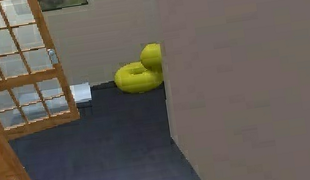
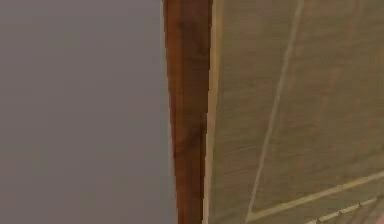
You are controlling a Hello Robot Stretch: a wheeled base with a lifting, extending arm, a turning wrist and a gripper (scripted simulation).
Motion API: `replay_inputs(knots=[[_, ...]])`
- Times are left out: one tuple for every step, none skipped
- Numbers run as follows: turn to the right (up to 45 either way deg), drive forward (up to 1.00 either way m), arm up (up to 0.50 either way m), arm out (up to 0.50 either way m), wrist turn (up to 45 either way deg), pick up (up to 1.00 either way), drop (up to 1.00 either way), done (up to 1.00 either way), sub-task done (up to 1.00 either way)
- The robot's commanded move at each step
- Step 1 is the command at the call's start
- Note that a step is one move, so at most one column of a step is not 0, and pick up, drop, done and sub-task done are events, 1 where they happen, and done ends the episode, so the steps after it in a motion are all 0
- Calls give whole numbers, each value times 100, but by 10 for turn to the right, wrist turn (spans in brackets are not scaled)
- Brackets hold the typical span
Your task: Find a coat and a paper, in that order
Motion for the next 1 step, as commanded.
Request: replay_inputs(knots=[[0,60,0,0,0,0,0,0,0]])
